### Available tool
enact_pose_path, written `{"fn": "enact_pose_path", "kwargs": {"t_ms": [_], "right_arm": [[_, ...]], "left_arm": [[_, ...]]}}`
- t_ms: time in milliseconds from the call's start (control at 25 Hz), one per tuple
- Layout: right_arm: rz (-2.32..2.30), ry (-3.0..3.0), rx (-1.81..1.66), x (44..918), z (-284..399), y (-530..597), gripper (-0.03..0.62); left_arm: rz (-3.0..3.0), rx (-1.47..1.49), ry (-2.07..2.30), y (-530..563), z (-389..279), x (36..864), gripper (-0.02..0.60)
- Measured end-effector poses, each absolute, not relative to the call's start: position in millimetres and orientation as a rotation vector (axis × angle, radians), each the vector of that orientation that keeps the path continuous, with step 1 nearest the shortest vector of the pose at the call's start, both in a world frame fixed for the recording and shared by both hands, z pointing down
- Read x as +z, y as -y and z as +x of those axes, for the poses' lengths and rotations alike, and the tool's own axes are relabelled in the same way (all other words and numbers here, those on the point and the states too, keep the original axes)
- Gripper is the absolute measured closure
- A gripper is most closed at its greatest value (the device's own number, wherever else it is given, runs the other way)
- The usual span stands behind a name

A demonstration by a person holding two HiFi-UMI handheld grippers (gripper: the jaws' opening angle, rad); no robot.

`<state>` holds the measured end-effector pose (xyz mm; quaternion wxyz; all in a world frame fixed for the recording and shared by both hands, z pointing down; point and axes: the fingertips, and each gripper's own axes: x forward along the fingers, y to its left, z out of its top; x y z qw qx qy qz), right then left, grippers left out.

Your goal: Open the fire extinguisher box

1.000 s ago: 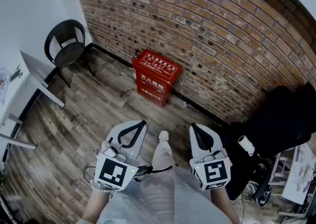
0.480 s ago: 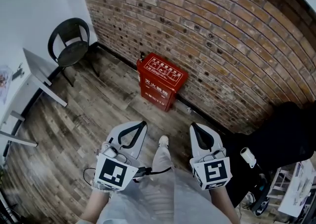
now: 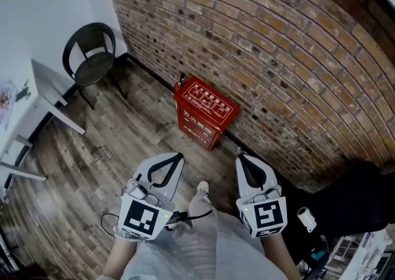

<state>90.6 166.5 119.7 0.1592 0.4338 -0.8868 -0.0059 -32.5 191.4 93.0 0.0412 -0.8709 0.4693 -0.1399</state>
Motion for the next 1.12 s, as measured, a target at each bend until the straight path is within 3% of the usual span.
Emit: {"fn": "enact_pose_path", "kwargs": {"t_ms": [1120], "right_arm": [[1.171,2.554,0.075,145.9,116.5,4.0,0.588]], "left_arm": [[-2.673,-0.474,-1.505,-22.6,-5.3,106.6,0.581]]}}
